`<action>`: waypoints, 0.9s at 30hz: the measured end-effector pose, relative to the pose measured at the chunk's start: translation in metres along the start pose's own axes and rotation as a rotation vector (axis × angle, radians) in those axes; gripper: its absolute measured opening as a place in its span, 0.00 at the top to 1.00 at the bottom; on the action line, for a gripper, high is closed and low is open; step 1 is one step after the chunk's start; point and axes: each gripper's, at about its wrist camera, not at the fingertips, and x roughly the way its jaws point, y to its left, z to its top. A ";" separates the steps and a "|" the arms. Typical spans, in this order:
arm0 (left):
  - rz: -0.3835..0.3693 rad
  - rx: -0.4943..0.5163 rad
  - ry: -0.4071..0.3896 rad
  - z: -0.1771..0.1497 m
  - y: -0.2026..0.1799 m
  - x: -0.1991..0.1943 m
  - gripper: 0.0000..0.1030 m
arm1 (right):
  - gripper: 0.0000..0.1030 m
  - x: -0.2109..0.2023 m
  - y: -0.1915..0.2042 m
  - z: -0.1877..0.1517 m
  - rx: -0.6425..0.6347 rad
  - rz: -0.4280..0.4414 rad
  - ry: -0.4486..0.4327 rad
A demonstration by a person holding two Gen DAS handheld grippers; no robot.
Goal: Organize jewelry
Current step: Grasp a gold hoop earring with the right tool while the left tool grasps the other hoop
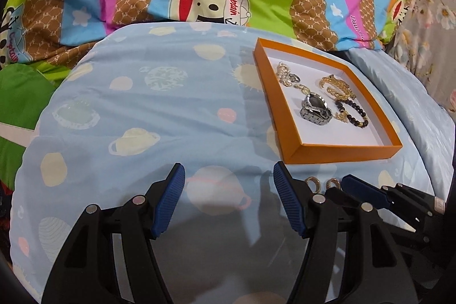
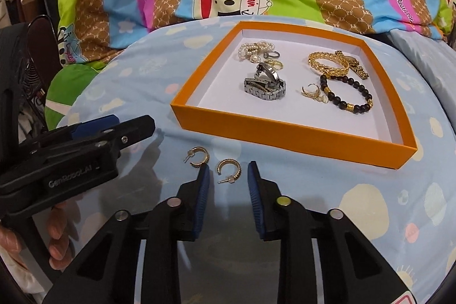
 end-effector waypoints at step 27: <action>-0.086 0.188 0.056 -0.008 -0.058 0.015 0.60 | 0.85 -0.028 -0.059 -0.006 0.168 -0.036 -0.102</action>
